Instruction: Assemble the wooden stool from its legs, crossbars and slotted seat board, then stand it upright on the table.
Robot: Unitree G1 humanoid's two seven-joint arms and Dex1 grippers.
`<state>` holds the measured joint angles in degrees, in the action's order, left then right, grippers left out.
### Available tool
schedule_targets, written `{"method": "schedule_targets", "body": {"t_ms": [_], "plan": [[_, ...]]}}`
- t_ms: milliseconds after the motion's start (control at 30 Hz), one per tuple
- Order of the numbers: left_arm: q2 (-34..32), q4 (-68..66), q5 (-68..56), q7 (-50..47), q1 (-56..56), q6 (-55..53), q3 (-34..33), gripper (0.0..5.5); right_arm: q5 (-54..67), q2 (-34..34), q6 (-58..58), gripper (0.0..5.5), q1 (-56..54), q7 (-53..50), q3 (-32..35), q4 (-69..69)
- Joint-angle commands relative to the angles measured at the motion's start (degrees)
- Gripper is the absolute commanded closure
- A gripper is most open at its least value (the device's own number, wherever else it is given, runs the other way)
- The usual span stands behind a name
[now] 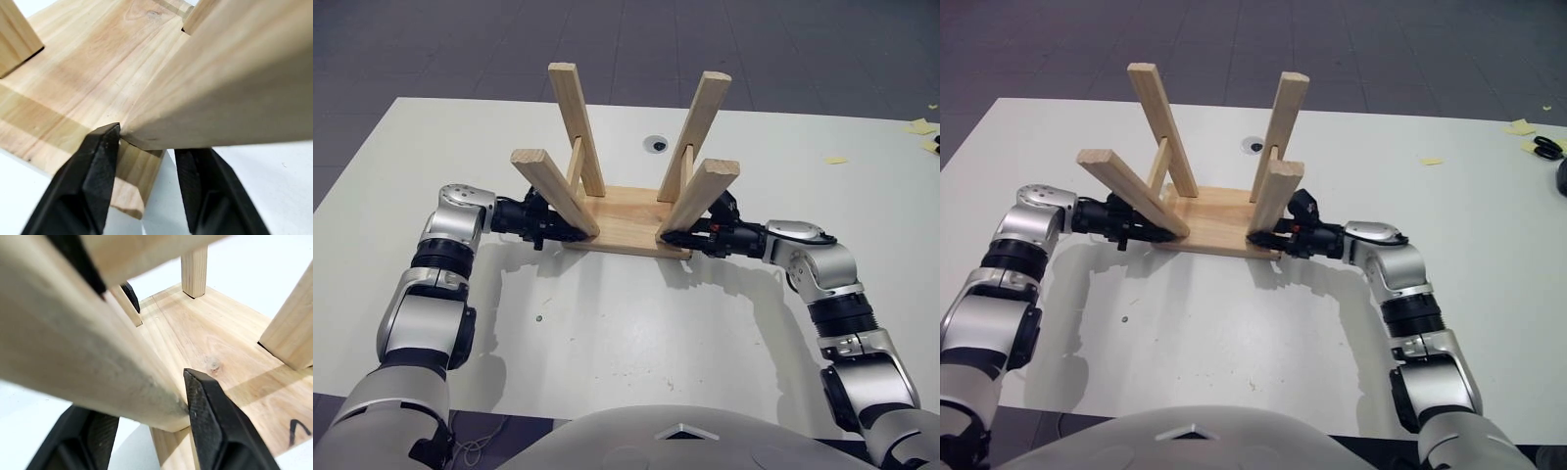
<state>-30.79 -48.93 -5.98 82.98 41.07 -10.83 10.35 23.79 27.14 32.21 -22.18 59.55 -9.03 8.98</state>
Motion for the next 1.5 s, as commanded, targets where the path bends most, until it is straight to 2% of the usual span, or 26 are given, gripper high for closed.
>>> {"method": "schedule_targets", "body": {"t_ms": [33, 167, 267, 433, 533, 567, 633, 767, 900, 1100, 1267, 1300, 1400, 1467, 1500], "plan": [[0.90, 4.95, -2.37, 0.59, -2.41, -5.12, -1.12, 4.02, 1.27, 0.83, 2.81, 3.64, 1.06, 1.35, 0.15, -1.89], [-0.48, 18.61, -8.03, 2.54, -6.98, -18.91, -2.11, 4.02, 7.65, 2.15, 12.81, 3.73, 1.99, 0.91, 3.42, -8.10], [-2.17, 30.38, -14.26, 1.02, -9.38, -32.55, -4.04, 4.04, 16.43, 1.53, 25.26, 3.78, 2.74, -3.69, 10.26, -13.82], [-2.95, 43.43, -22.91, -5.14, -10.18, -51.23, -8.87, 4.22, 29.16, -5.46, 43.59, 3.85, 3.14, -19.54, 26.07, -19.21], [-2.41, 47.59, -26.51, -9.09, -10.78, -58.42, -11.30, 4.23, 33.41, -10.22, 49.13, 3.86, 2.89, -27.75, 32.01, -22.08], [-2.45, 48.26, -27.00, -10.01, -11.25, -59.28, -11.62, 4.23, 34.54, -11.55, 50.24, 3.47, 2.75, -29.82, 33.39, -22.74], [-2.50, 47.98, -27.14, -11.78, -11.99, -59.14, -12.34, 4.25, 35.66, -13.76, 51.14, 3.14, 2.43, -33.87, 35.40, -23.56], [0.43, 39.17, -24.62, -20.83, -10.70, -52.44, -18.04, 3.52, 36.76, -14.82, 50.05, 2.36, 3.73, -37.14, 36.92, -23.86], [3.68, 37.08, -30.23, -25.42, -10.91, -53.26, -25.68, 2.88, 37.87, -13.97, 48.08, 1.76, 4.88, -37.57, 38.04, -23.15], [3.95, 41.40, -35.00, -26.87, -14.16, -54.67, -26.71, 1.95, 36.61, -10.90, 42.71, 0.88, 5.26, -36.08, 37.82, -20.24], [-0.84, 39.51, -31.72, -26.55, -13.12, -43.21, -28.76, 1.09, 32.44, -2.40, 33.48, 0.10, 7.66, -24.61, 34.12, -20.25], [-1.95, 40.22, -31.24, -25.77, -13.16, -40.49, -29.01, 0.98, 31.07, -0.17, 30.83, 0.10, 8.18, -21.25, 32.96, -20.90], [-6.63, 48.56, -23.39, -22.15, -18.60, -25.80, -23.89, 0.48, 22.51, 7.94, 18.31, 0.10, 11.28, -9.29, 26.28, -24.94], [-8.80, 55.00, -22.25, -18.91, -23.40, -22.40, -20.86, 0.12, 15.68, 13.27, 9.26, 0.10, 14.43, -1.05, 20.88, -26.18], [-9.65, 56.51, -21.96, -17.50, -25.05, -21.21, -19.66, 0.12, 12.46, 15.23, 4.86, 0.10, 15.53, 2.40, 18.47, -25.41]]}}
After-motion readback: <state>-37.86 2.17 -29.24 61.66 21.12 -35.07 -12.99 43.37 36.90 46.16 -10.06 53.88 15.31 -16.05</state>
